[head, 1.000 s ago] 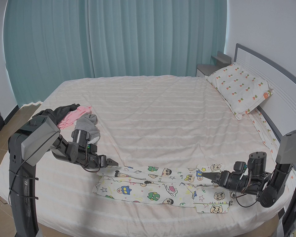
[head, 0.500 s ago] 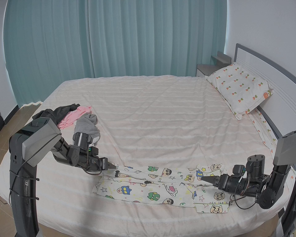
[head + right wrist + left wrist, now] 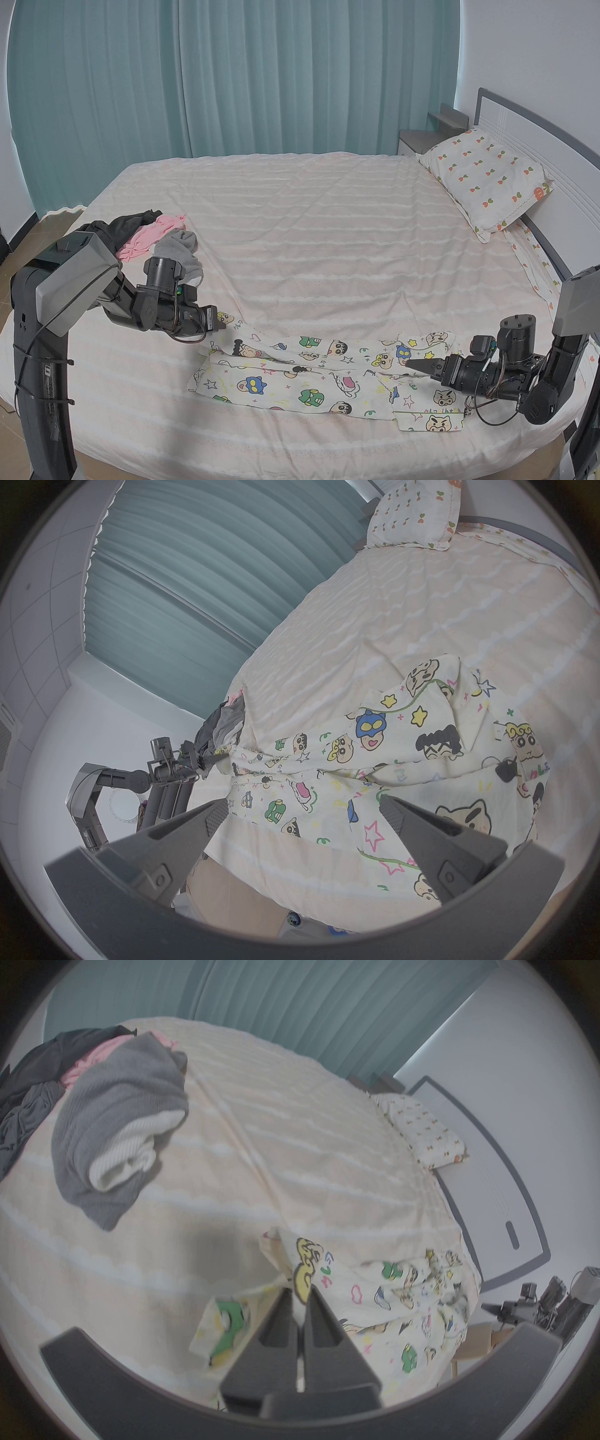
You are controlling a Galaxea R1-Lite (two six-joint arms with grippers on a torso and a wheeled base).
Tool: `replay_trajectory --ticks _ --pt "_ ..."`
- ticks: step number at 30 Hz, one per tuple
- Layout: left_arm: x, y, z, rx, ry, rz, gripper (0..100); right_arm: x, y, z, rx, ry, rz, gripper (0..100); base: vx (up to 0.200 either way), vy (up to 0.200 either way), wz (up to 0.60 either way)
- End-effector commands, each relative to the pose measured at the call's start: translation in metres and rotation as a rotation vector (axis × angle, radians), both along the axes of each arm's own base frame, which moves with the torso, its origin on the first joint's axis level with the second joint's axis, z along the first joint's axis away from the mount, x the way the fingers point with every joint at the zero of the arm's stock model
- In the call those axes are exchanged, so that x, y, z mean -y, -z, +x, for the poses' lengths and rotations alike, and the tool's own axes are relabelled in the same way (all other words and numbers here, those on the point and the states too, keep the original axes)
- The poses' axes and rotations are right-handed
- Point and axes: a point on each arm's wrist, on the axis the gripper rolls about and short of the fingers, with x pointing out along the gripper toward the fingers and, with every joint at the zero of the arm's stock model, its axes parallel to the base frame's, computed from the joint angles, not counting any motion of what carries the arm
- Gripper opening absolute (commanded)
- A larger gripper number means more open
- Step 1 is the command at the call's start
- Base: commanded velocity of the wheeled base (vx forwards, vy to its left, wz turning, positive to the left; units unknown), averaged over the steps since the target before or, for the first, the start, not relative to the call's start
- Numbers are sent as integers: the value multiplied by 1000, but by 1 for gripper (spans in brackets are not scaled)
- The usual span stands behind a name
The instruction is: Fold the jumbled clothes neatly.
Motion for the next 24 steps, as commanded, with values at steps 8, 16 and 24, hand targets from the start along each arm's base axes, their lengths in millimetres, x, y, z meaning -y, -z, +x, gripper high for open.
replay_trajectory --ticks 8,16,24 --pt "29 -18 10 187 -64 -24 0 0 1 0 -4 -1 -1 100 0 0 0" --pt "35 -11 6 175 -53 -21 0 -1 1 0 -4 -3 -1 100 0 0 0" --pt "15 2 3 128 -97 -4 0 -1 1 -1 -5 -3 -1 100 0 0 0"
